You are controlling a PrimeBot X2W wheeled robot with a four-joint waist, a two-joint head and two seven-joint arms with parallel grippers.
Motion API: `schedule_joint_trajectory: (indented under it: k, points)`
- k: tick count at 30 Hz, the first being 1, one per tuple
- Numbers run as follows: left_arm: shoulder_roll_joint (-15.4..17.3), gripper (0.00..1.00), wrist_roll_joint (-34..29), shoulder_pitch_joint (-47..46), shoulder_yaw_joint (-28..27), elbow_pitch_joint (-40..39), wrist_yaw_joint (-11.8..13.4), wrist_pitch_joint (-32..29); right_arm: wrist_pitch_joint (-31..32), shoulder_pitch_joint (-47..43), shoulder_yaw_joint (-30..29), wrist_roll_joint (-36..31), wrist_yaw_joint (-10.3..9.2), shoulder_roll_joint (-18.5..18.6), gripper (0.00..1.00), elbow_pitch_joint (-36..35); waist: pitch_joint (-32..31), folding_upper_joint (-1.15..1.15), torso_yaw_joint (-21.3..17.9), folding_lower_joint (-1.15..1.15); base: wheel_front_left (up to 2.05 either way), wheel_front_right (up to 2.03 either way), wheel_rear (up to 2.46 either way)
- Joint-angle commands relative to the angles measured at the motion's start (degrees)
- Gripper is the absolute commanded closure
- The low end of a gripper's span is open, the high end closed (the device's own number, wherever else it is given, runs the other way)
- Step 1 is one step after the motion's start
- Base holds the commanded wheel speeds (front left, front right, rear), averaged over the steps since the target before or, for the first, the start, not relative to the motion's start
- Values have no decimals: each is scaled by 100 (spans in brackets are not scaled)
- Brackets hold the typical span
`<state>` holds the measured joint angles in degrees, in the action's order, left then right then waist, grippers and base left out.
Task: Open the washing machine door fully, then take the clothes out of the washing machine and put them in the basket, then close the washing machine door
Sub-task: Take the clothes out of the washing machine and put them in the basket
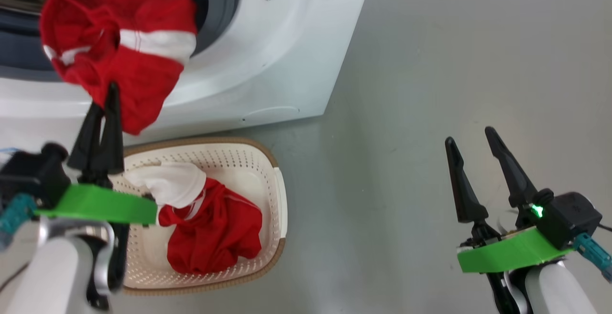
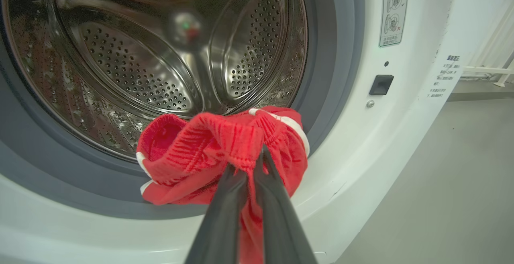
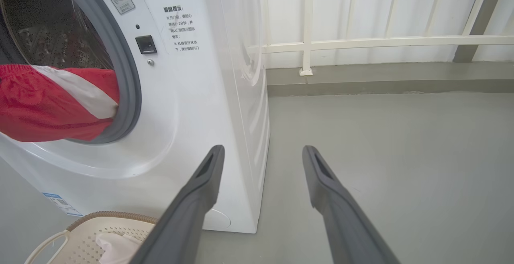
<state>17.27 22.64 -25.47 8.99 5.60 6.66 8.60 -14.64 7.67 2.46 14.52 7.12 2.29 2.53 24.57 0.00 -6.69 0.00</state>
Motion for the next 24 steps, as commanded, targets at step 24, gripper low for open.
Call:
schedule_joint_trajectory:
  k: [24]
  points:
    - [-252,100,356,1543,-31,-218,394,-224,-36,-370,-35,23,36,59,0,-178,-621,0,42,0,0,0,0]
